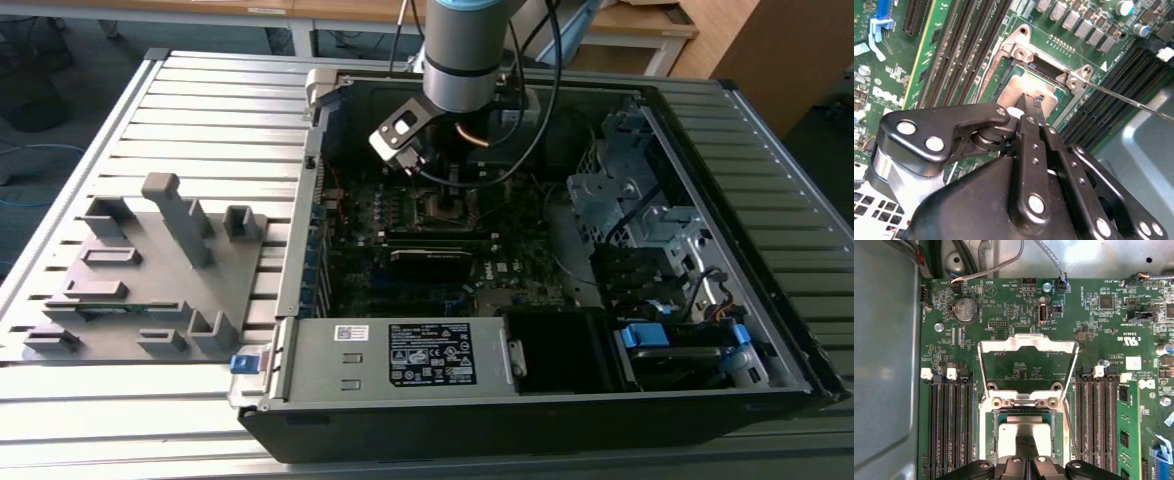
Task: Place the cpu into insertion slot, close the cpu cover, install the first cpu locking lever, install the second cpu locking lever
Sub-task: 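Place the cpu into insertion slot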
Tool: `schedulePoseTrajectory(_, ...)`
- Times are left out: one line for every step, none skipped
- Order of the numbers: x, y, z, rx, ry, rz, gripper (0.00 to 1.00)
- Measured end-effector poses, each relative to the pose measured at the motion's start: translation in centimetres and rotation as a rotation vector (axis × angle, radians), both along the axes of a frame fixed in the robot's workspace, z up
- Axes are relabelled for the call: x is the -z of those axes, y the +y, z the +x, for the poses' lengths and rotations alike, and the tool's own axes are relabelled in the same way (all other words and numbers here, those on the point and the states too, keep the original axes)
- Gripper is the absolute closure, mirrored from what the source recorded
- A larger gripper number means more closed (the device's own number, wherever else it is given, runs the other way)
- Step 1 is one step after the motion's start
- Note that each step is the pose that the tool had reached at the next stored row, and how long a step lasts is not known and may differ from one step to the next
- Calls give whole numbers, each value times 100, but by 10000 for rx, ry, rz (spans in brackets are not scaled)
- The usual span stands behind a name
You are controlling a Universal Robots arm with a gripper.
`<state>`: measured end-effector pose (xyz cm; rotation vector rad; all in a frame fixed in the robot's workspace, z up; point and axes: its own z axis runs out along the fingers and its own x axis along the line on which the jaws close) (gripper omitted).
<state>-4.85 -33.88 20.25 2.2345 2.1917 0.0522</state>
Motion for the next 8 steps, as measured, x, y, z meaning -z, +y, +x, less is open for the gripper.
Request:
schedulePoseTrajectory(-11, 0, 0, 0, 0, -1, 90)
schedulePoseTrajectory(-24, 0, 0, 0, 1, -3, 90)
schedulePoseTrajectory(-38, 0, 0, 0, 1, -3, 90)
schedulePoseTrajectory(-50, 0, 0, 0, 1, -2, 90)
schedulePoseTrajectory(-62, 0, 0, 0, 1, -3, 90)
schedulePoseTrajectory(-75, 0, 0, 0, 1, -3, 90)
schedulePoseTrajectory(-86, -1, 0, 0, 2, -4, 90)
schedulePoseTrajectory(-97, 0, 0, 0, 1, -2, 90)
